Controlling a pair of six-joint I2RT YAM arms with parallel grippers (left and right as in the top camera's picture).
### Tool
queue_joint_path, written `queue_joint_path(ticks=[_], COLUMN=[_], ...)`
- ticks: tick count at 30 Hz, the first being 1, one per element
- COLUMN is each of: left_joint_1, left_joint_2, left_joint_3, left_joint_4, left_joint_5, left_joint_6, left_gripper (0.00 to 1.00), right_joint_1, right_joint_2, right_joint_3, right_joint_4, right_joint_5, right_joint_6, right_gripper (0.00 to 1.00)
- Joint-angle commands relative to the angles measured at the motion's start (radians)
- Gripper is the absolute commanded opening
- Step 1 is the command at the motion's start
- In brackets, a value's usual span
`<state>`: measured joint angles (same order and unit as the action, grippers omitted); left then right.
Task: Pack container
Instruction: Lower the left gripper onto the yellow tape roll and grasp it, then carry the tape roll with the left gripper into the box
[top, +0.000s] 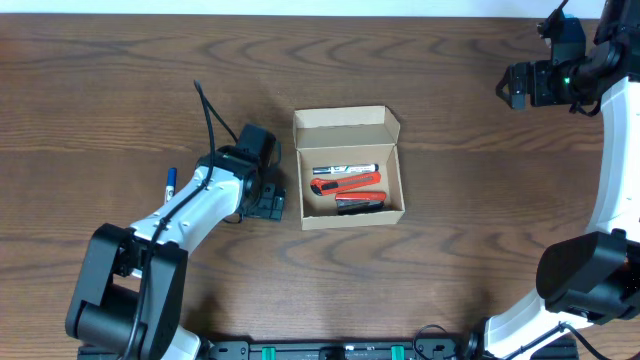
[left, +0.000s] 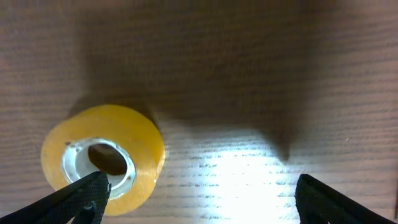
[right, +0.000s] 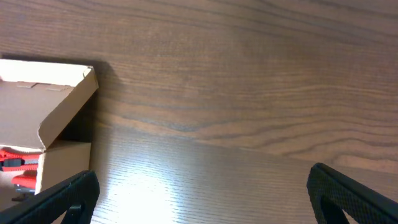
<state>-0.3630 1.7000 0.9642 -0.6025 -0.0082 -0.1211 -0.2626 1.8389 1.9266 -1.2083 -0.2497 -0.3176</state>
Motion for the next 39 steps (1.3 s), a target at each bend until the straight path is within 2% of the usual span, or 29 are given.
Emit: queue_joint_path(ticks=[1, 15, 24, 27, 28, 30, 31, 33, 39], left_joint_1=[0.005, 0.005, 0.005, 0.005, 0.005, 0.005, 0.005, 0.005, 0.005], left_joint_2=[0.013, 0.018, 0.111, 0.128, 0.127, 0.124, 0.123, 0.122, 0.109], left_joint_3=[0.039, 0.013, 0.0, 0.0, 0.0, 0.0, 0.001, 0.002, 0.013], left_joint_4=[0.008, 0.01, 0.014, 0.013, 0.013, 0.013, 0.013, 0.007, -0.034], left_joint_5=[-0.028, -0.024, 0.002, 0.019, 0.03, 0.047, 0.064, 0.105, 0.158], left_joint_6=[0.021, 0.016, 0.006, 0.001, 0.001, 0.001, 0.001, 0.001, -0.033], left_gripper=[0.95, 0.95, 0.95, 1.0, 0.91, 0.62, 0.32, 0.06, 0.06], right_joint_1=[0.002, 0.002, 0.002, 0.002, 0.002, 0.002, 0.002, 0.002, 0.002], right_joint_2=[-0.023, -0.023, -0.023, -0.023, -0.023, -0.023, -0.023, -0.023, -0.023], right_joint_3=[-0.01, -0.01, -0.01, -0.01, -0.01, -0.01, -0.01, -0.01, -0.01], right_joint_4=[-0.003, -0.007, -0.008, -0.008, -0.008, -0.007, -0.007, -0.008, -0.008], right_joint_5=[0.003, 0.003, 0.003, 0.003, 0.003, 0.003, 0.003, 0.003, 0.003], right_joint_6=[-0.005, -0.005, -0.005, -0.005, -0.005, -0.005, -0.006, -0.012, -0.013], right_gripper=[0.99, 0.99, 0.99, 0.99, 0.99, 0.99, 0.99, 0.99, 0.99])
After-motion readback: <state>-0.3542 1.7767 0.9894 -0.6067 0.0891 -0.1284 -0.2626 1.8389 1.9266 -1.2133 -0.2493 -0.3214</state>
